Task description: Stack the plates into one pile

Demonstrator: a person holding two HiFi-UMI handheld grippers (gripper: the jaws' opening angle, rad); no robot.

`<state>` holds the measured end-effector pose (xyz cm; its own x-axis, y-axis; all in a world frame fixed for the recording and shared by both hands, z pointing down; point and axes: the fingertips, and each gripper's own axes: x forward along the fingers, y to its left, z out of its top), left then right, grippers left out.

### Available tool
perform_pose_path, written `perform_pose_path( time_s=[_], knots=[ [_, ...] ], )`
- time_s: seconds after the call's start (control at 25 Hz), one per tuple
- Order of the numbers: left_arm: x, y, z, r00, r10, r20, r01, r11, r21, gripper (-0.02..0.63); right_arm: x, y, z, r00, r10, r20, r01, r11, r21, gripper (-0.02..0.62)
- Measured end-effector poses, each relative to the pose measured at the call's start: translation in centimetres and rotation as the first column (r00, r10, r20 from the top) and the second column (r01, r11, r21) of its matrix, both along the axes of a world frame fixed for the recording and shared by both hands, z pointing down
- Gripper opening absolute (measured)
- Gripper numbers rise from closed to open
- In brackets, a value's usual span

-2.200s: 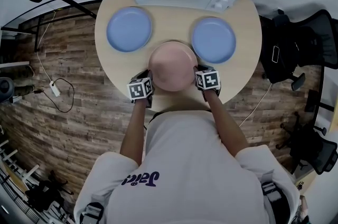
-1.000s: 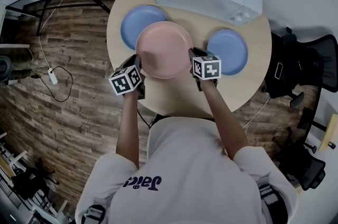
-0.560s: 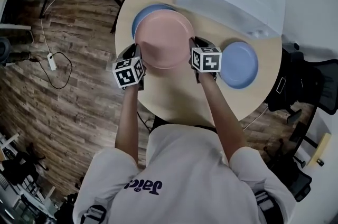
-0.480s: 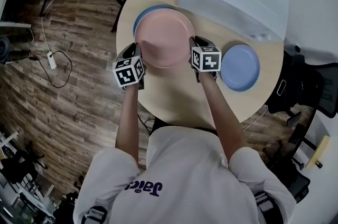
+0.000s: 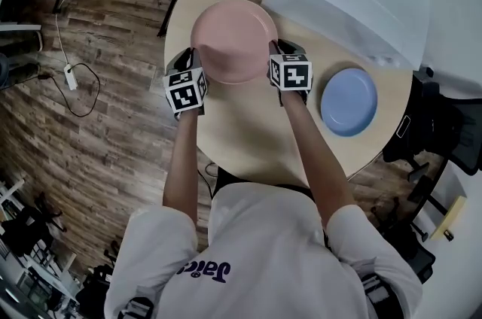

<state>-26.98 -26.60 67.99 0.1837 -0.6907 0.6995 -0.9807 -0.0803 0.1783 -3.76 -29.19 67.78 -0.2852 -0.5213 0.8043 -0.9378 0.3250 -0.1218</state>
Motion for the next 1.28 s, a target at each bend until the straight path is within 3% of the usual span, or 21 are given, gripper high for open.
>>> perform_pose_path(
  time_s=[0.2, 0.44, 0.56, 0.64, 0.72, 0.84, 0.96, 1.28],
  knots=[
    [-0.5, 0.3, 1.5, 0.998, -0.003, 0.062, 0.004, 1.0, -0.01, 0.04, -0.5, 0.3, 1.1, 0.999, -0.029, -0.024, 0.028, 1.0, -0.014, 0.055],
    [-0.4, 0.5, 2.1, 0.997, 0.002, 0.078, -0.002, 1.0, 0.002, 0.041, -0.8, 0.6, 2.1, 0.998, -0.059, -0.036, 0.059, 0.998, -0.002, 0.071],
    [-0.3, 0.8, 1.4, 0.996, 0.024, 0.091, -0.024, 1.0, 0.008, 0.071, -1.4, 0.8, 1.5, 0.996, -0.093, -0.006, 0.094, 0.995, 0.021, 0.207],
    [-0.2, 1.0, 0.7, 0.999, 0.014, 0.036, -0.015, 1.0, 0.027, 0.14, -1.7, 0.9, 0.7, 0.995, -0.093, 0.031, 0.091, 0.994, 0.059, 0.207],
    [0.1, 1.3, 0.5, 0.996, -0.021, -0.092, 0.025, 0.999, 0.035, 0.172, -1.7, 1.0, 0.1, 0.995, -0.081, 0.066, 0.075, 0.993, 0.09, 0.207],
    [0.2, 2.0, 0.9, 0.959, -0.094, -0.266, 0.102, 0.995, 0.016, 0.239, -1.0, 1.1, -0.1, 0.982, 0.007, 0.191, -0.027, 0.994, 0.101, 0.207],
    [-0.1, 2.4, 1.8, 0.938, -0.136, -0.32, 0.14, 0.99, -0.01, 0.242, -0.5, 1.2, 0.8, 0.934, 0.113, 0.339, -0.135, 0.99, 0.042, 0.207],
    [0.5, 2.1, 3.1, 0.857, -0.212, -0.469, 0.202, 0.977, -0.073, 0.242, -1.1, 1.8, 3.1, 0.855, 0.227, 0.466, -0.222, 0.973, -0.066, 0.207]
  ],
)
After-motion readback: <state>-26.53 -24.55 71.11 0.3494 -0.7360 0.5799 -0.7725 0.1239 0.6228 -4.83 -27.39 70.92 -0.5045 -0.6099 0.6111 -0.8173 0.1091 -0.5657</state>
